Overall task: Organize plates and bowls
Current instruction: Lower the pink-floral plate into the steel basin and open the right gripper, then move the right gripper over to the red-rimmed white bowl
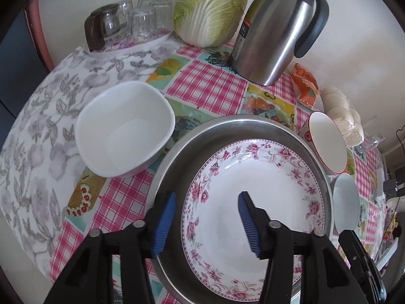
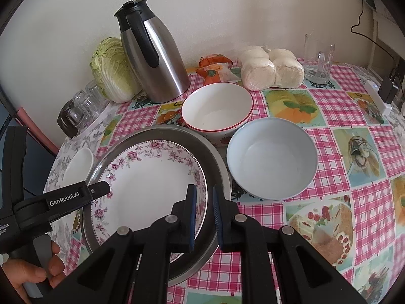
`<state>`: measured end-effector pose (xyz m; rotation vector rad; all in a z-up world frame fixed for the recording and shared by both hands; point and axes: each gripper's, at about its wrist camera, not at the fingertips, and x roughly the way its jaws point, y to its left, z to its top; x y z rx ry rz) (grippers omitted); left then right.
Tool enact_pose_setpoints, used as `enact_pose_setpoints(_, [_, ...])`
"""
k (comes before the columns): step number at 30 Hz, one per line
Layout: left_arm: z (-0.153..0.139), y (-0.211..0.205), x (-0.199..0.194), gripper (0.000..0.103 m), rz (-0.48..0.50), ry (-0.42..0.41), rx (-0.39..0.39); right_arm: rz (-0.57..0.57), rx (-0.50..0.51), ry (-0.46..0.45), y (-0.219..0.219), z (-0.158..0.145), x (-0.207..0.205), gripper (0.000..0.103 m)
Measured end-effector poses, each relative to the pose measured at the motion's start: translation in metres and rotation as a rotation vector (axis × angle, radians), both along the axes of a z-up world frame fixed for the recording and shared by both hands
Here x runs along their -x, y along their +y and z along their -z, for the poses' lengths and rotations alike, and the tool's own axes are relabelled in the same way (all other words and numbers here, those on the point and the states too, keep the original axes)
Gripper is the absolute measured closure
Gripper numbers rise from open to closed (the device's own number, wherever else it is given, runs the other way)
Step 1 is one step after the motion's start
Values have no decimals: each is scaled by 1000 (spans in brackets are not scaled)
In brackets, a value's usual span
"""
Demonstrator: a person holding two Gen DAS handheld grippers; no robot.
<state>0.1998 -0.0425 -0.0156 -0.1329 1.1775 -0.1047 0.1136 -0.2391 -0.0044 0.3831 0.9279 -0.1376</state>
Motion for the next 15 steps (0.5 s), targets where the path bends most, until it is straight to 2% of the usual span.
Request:
enact_pose_setpoints(1, [-2, -3, 1, 37, -5, -6, -24, -1, 4, -2, -1, -1, 2, 88])
enact_pose_setpoints(3, [-3, -7, 2, 34, -14, -9, -54, 3, 14, -3, -1, -3, 5, 88])
enact_pose_setpoints(6, [-1, -11, 4, 25, -37, 7, -66, 3, 25, -9, -3, -5, 11, 86])
enact_pose_setpoints(8, [0, -15, 5, 23, -44, 11, -83, 7, 34, -16, -4, -8, 16, 78])
enact_pose_setpoints(10, [0, -21, 7, 22, -46, 9, -109, 7, 45, -26, -5, -11, 20, 65])
enact_pose_setpoints(13, [-3, -28, 9, 19, -47, -1, -133, 6, 70, -40, -7, -16, 27, 54])
enact_pose_setpoints(15, [-6, -32, 11, 17, -53, -13, -139, 3, 79, -53, -9, -19, 32, 50])
